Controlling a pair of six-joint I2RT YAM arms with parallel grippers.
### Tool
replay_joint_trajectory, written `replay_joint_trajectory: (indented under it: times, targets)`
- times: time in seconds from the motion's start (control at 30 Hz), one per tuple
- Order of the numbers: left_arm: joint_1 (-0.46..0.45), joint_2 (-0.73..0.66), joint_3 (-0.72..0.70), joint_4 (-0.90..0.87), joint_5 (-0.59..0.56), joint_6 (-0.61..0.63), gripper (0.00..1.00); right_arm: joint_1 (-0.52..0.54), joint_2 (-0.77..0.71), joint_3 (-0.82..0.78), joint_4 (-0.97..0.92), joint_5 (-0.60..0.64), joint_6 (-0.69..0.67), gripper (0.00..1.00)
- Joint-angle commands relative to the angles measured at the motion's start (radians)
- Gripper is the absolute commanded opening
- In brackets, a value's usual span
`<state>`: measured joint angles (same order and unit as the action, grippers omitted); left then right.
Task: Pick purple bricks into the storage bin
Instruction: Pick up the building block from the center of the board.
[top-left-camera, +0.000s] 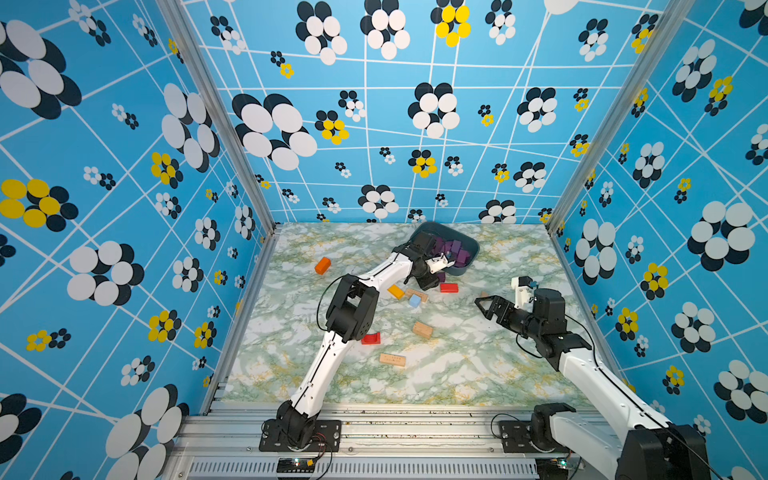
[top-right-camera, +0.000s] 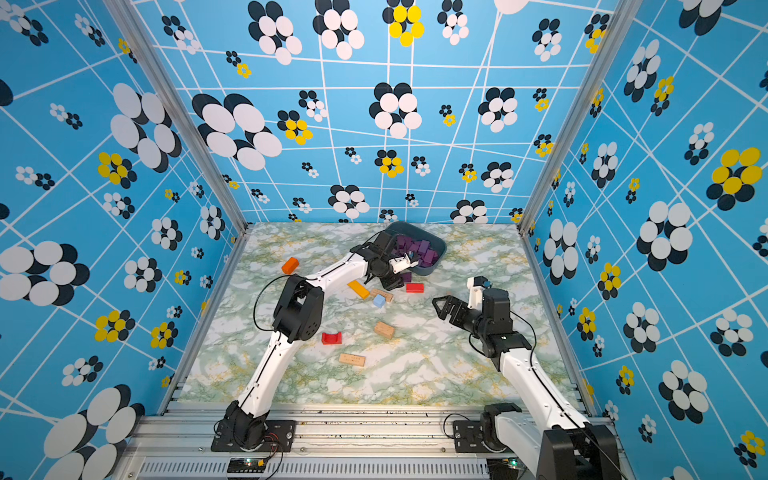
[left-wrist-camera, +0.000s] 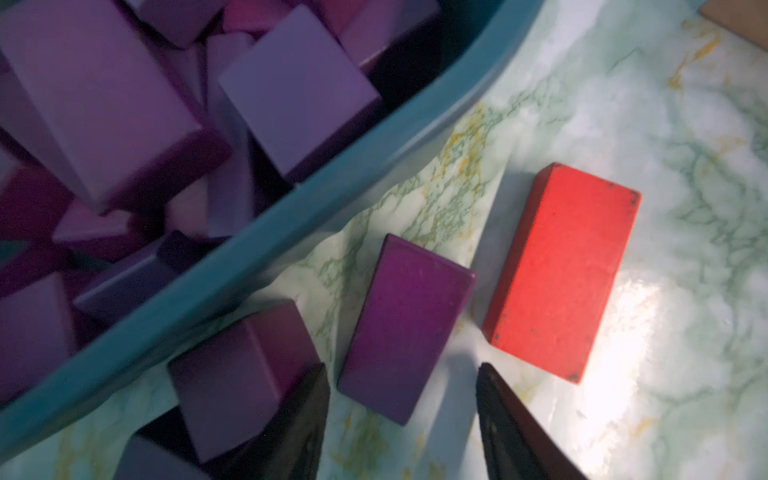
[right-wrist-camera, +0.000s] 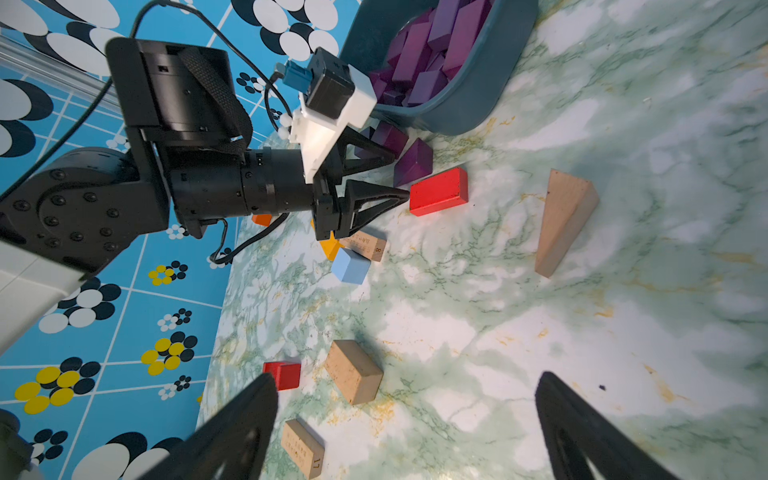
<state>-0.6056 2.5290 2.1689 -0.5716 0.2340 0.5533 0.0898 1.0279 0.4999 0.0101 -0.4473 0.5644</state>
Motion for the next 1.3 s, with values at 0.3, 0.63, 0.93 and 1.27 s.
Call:
replay_joint_trajectory:
  times: [0.3, 0.63, 0.93, 1.27]
  targets:
    - [-0.009, 0.058, 0.056, -0.007, -0.004, 0.057, 0.64, -0.005, 0.022, 0.012, -0.025, 0.004, -0.004, 0.99]
    - [-0.035, 0.095, 0.137, -0.099, 0.022, 0.131, 0.64, -0.004, 0.025, 0.013, -0.038, 0.013, -0.02, 0.99]
    - [-0.075, 0.125, 0.184, -0.18, -0.014, 0.213, 0.61, -0.005, 0.029, 0.011, -0.047, 0.025, -0.029, 0.99]
    - [-0.077, 0.121, 0.184, -0.184, -0.024, 0.215, 0.32, -0.005, 0.019, 0.014, -0.062, 0.038, -0.023, 0.99]
